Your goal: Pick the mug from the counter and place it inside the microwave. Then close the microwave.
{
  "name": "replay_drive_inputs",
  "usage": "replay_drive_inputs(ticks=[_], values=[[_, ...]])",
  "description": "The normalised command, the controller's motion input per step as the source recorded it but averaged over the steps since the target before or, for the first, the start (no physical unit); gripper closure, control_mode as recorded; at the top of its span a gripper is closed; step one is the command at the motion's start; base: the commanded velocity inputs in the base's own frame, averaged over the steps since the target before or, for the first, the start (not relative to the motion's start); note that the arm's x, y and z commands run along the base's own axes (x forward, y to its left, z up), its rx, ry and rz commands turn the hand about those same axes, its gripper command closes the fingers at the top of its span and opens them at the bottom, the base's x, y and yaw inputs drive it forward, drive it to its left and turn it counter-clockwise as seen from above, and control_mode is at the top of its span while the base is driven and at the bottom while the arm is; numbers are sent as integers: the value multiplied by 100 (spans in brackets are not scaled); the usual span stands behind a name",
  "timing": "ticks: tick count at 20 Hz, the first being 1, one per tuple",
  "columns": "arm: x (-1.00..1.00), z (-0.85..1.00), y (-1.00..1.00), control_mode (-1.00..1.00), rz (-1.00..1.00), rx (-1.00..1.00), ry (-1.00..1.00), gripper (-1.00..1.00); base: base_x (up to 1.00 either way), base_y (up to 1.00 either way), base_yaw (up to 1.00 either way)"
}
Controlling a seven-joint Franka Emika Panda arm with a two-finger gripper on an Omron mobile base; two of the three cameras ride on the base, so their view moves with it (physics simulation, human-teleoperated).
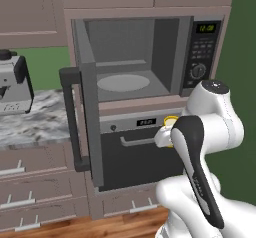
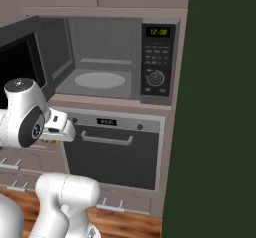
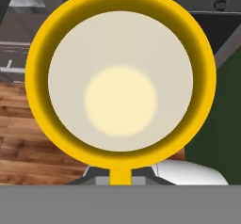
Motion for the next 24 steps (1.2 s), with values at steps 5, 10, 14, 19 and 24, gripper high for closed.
replay_drive_inputs(ticks=[5,10,14,19,24], values=[[0,0,0,100,0,0,0,100,0,0,0],[0,0,0,100,0,0,0,100,0,0,0],[0,0,0,-100,0,0,0,100,0,0,0],[0,0,0,-100,0,0,-1,100,0,0,0],[-4,0,0,-100,3,0,-23,100,0,0,0]])
